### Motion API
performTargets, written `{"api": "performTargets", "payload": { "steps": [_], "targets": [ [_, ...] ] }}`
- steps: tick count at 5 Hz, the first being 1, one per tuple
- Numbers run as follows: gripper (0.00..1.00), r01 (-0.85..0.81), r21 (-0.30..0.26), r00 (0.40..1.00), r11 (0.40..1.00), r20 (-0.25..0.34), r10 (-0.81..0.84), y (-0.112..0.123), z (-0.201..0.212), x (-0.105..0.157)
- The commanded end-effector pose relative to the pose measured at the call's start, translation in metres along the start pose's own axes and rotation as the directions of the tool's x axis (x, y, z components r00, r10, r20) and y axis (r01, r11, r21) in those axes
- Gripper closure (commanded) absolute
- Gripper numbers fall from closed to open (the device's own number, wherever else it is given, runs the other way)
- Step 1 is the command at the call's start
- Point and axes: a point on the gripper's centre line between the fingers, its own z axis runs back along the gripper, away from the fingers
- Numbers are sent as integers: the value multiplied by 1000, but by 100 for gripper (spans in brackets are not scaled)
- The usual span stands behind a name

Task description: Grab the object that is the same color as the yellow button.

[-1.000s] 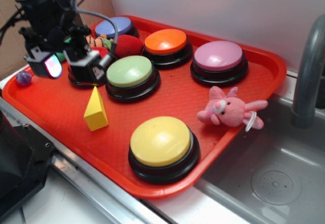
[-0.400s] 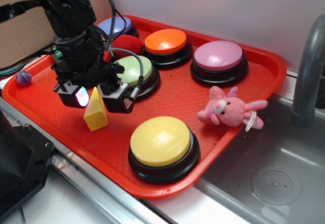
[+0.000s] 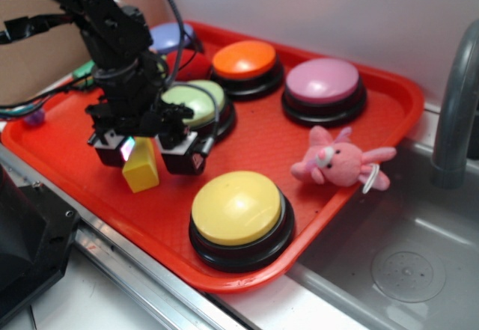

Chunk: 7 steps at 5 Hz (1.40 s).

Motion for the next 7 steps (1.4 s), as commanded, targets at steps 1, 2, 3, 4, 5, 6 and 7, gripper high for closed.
{"api": "performTargets", "payload": {
  "steps": [1,2,3,4,5,6,7],
  "targets": [
    [100,-6,-27,998,1000,65,8,-2,13,0],
    [100,35,-36,998,999,61,-32,-6,26,1],
    [100,67,9,994,998,85,-68,-17,43,2],
    [100,192,25,979,981,67,-193,-27,70,3],
    [100,295,30,951,955,86,-297,-36,99,3],
    [100,389,-11,916,921,116,-385,-41,123,6],
    [100,398,-42,905,916,180,-385,-40,148,9]
  ]
}}
